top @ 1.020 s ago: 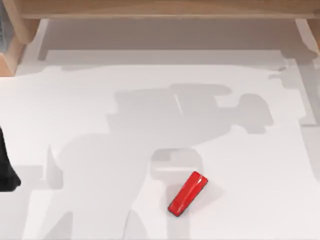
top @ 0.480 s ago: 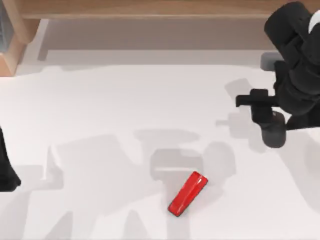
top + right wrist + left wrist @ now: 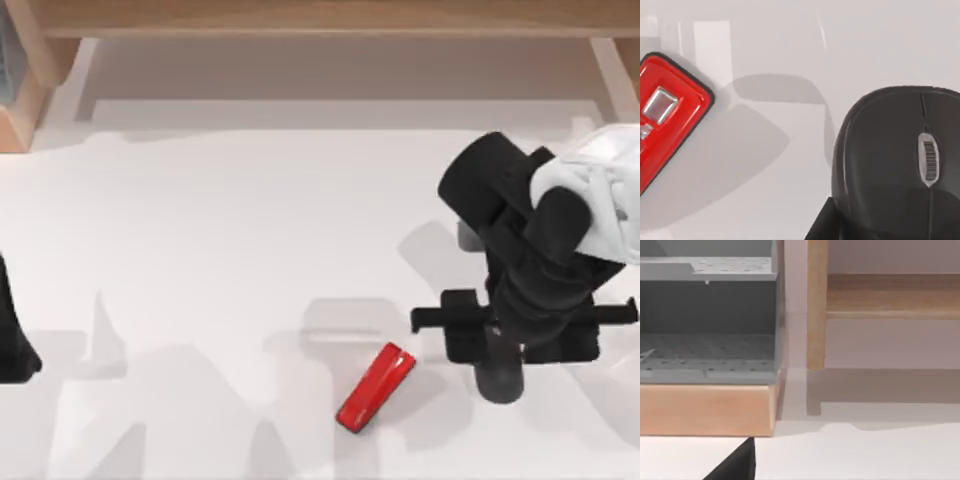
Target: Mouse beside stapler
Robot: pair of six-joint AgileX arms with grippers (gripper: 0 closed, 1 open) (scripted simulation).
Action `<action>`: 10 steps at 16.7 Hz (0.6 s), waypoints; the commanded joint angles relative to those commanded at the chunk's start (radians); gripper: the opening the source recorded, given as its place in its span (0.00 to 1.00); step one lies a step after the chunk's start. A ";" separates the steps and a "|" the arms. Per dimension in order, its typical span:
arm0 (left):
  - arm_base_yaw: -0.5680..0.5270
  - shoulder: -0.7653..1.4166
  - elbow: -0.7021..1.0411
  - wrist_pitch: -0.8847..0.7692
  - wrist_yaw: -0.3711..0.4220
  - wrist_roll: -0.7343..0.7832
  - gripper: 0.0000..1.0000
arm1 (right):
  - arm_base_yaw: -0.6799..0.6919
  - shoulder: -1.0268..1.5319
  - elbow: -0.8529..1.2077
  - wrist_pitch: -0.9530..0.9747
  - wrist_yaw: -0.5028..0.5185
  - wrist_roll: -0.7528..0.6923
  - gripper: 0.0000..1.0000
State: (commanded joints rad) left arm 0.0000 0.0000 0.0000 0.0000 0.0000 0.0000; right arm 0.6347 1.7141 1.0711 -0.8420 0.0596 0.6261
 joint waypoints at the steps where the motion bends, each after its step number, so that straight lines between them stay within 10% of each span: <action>1: 0.000 0.000 0.000 0.000 0.000 0.000 1.00 | 0.011 -0.001 -0.010 0.005 0.001 0.008 0.00; 10: 0.000 0.000 0.000 0.000 0.000 0.000 1.00 | 0.014 0.001 -0.011 0.008 0.000 0.013 0.00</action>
State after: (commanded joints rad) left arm 0.0000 0.0000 0.0000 0.0000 0.0000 0.0000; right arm 0.6489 1.7153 1.0598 -0.8341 0.0598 0.6389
